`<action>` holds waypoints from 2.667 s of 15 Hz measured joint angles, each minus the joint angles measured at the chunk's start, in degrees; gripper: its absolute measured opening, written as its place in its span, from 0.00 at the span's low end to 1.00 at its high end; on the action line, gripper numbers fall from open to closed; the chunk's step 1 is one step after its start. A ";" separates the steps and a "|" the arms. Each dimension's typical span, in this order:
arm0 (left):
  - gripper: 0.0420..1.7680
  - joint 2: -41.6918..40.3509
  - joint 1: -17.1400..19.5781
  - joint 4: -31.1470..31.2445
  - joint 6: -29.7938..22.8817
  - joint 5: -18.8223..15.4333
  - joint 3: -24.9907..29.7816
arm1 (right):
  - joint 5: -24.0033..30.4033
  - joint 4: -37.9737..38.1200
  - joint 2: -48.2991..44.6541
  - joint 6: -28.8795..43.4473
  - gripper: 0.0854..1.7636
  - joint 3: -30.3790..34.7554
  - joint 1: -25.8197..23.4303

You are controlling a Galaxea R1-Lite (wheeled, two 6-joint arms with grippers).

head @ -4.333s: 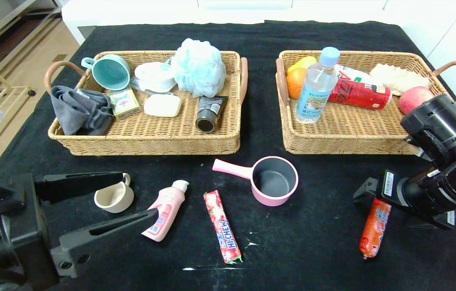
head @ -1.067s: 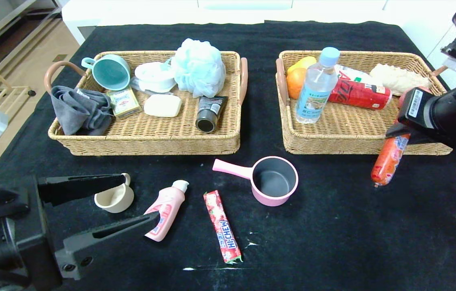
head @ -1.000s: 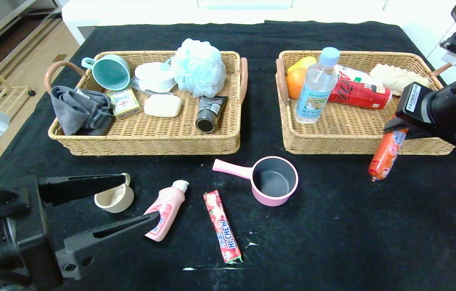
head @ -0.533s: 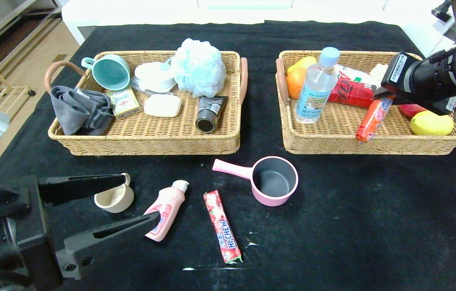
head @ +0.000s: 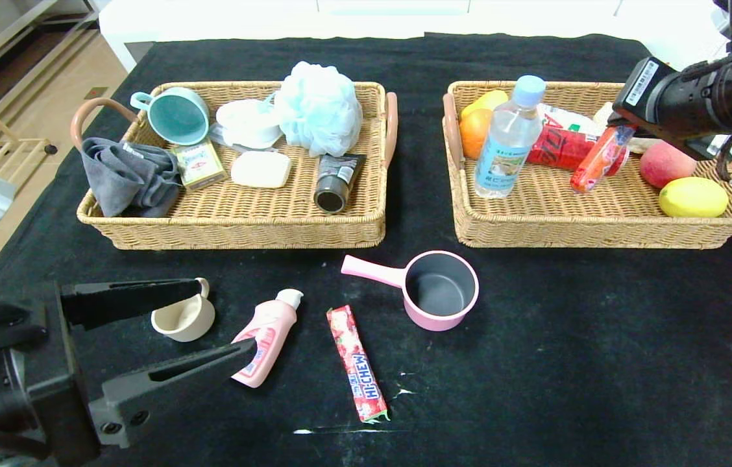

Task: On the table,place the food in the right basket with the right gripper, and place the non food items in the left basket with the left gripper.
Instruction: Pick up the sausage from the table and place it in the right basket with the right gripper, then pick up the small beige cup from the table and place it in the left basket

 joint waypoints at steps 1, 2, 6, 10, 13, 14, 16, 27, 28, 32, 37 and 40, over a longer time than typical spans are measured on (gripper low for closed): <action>0.97 -0.05 0.00 -0.02 0.00 0.00 -0.02 | -0.20 -1.35 0.24 -0.11 0.20 0.38 -0.04; 0.97 -0.06 0.00 -0.02 0.00 0.00 -0.05 | -0.22 -2.84 0.41 -0.29 0.20 0.79 -0.04; 0.97 -0.13 -0.02 0.00 0.00 0.00 -0.06 | -0.24 -6.91 0.96 -1.40 0.20 3.06 -0.17; 0.97 -0.11 -0.02 0.00 0.00 0.00 -0.05 | -0.22 -7.33 1.11 -2.01 0.28 4.32 -0.11; 0.97 -0.11 0.02 0.01 0.00 0.00 0.02 | -0.16 -7.78 1.07 -2.04 0.50 4.53 -0.11; 0.97 -0.06 0.02 0.01 0.02 0.00 0.02 | -0.16 -7.80 1.05 -2.04 0.55 4.71 -0.12; 0.97 -0.05 0.04 0.01 0.00 -0.02 0.02 | -0.16 -7.83 0.94 -2.08 0.65 5.27 -0.17; 0.97 -0.17 0.09 0.00 0.02 0.00 0.00 | 0.06 -7.96 -3.55 -5.84 0.89 13.53 2.17; 0.97 -0.16 0.12 0.01 0.05 0.00 0.00 | 0.20 -8.00 -4.63 -6.80 0.90 15.18 2.76; 0.97 -0.11 0.15 0.06 0.09 -0.02 0.00 | 1.55 -8.24 -10.20 -13.84 0.93 23.20 6.06; 0.97 0.20 0.15 0.09 0.11 -0.06 0.09 | 10.29 -16.43 -17.99 -27.23 0.95 38.73 10.17; 0.97 0.16 0.09 0.09 0.66 -0.04 0.17 | 11.93 -28.29 -21.14 -32.20 0.95 48.90 14.56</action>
